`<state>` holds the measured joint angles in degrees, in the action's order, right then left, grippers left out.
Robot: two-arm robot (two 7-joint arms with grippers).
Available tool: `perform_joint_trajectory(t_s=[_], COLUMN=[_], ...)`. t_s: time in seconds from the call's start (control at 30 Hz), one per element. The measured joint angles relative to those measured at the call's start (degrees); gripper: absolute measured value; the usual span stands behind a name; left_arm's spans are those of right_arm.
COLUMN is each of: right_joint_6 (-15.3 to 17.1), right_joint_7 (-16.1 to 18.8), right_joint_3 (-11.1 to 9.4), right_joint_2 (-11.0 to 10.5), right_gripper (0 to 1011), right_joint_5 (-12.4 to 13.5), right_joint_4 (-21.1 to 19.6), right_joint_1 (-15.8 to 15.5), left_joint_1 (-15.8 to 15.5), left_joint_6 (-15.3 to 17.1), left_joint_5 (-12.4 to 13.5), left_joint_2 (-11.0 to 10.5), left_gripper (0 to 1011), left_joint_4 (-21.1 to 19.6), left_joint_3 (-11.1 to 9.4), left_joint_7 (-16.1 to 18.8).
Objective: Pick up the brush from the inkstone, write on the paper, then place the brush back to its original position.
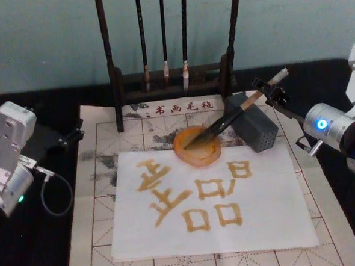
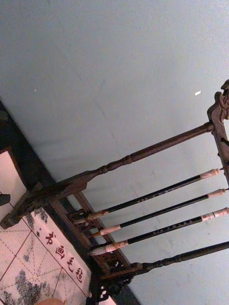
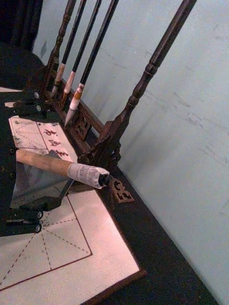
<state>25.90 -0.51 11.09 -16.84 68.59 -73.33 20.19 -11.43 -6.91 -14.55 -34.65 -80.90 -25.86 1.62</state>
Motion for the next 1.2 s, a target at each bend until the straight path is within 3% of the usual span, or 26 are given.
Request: perform_joint_trajectory(t_s=[0.87,1.2], right_joint_6=[-0.2,-0.4], right_joint_7=[-3.4,-3.7], right_joint_3=[1.4,1.6], right_joint_2=[0.0,-0.1], right_gripper=[1002,1002], right_joint_5=[5.3,5.6], right_joint_4=[1.1,1.2], right_joint_1=[1.3,1.4], left_joint_1=[0.0,0.0], left_joint_6=[0.0,0.0], left_joint_5=[0.0,0.0], left_joint_2=[0.0,0.0], left_gripper=[1001,1001], left_joint_4=[0.0,0.0], left_joint_3=[0.0,0.0], left_joint_7=[0.0,0.0])
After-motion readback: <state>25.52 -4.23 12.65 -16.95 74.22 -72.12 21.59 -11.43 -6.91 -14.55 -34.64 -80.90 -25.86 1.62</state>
